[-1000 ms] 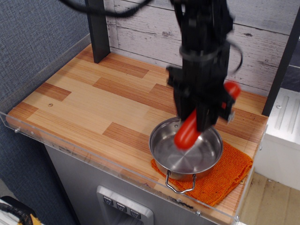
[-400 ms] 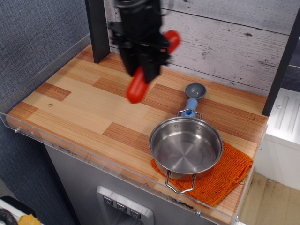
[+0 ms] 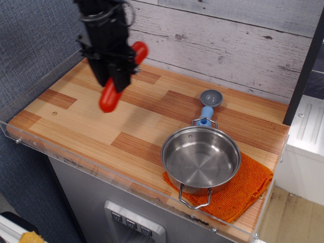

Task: Pick up the sausage and place it on the far left edge of the table

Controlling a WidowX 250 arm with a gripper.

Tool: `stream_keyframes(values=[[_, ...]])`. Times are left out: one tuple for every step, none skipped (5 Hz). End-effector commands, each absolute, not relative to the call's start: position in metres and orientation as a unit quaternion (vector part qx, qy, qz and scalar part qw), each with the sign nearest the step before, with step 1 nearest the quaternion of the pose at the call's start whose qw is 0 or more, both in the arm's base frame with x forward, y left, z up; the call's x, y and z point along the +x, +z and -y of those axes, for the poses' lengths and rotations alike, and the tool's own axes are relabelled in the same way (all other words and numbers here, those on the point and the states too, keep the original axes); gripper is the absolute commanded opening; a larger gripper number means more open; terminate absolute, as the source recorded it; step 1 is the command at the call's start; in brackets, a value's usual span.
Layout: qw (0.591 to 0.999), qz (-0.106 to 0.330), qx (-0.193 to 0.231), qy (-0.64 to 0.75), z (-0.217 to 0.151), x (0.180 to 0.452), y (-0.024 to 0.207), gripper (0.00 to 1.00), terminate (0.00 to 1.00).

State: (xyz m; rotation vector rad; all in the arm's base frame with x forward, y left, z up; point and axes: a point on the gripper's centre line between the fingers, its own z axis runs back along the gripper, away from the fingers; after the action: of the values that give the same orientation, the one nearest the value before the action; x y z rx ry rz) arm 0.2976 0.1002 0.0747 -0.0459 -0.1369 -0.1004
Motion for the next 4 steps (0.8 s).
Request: stream_keyframes(values=[[0.997, 0.07, 0.011, -0.038, -0.151, 0.307, 0.077, 0.0, 0.0], [0.997, 0.068, 0.026, -0.035, -0.171, 0.311, 0.076, 0.0, 0.0], [0.997, 0.059, 0.033, -0.039, -0.182, 0.317, 0.07, 0.0, 0.0], [0.998, 0.041, 0.019, -0.036, -0.17, 0.319, 0.049, 0.0, 0.0]])
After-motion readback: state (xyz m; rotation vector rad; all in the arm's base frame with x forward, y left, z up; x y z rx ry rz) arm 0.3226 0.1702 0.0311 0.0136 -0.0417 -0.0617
